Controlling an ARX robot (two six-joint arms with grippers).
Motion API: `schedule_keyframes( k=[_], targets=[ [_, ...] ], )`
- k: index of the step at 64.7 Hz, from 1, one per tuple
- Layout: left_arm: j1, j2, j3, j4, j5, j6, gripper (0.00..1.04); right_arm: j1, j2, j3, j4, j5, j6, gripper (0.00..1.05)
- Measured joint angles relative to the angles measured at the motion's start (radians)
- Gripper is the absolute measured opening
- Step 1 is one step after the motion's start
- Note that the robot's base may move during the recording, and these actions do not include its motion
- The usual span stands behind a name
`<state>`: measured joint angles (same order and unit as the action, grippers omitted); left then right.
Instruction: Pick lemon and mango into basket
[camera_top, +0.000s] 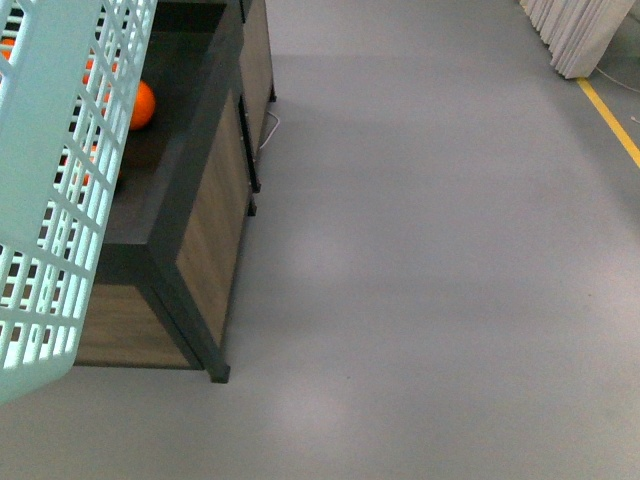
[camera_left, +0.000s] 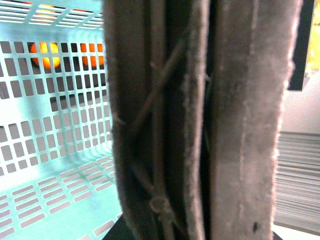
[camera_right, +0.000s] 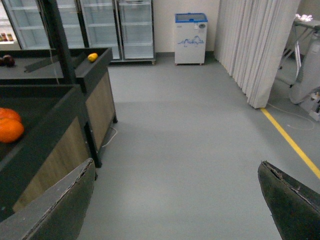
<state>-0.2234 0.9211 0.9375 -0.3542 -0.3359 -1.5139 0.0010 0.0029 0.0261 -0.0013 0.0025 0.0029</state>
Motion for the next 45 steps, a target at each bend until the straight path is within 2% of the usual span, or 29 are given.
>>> schedule_keyframes(
  k=[45],
  targets=[
    [0.001, -0.001, 0.000, 0.000, 0.002, 0.002, 0.15, 0.000, 0.000, 0.000, 0.000, -0.002, 0.000, 0.96]
  ],
)
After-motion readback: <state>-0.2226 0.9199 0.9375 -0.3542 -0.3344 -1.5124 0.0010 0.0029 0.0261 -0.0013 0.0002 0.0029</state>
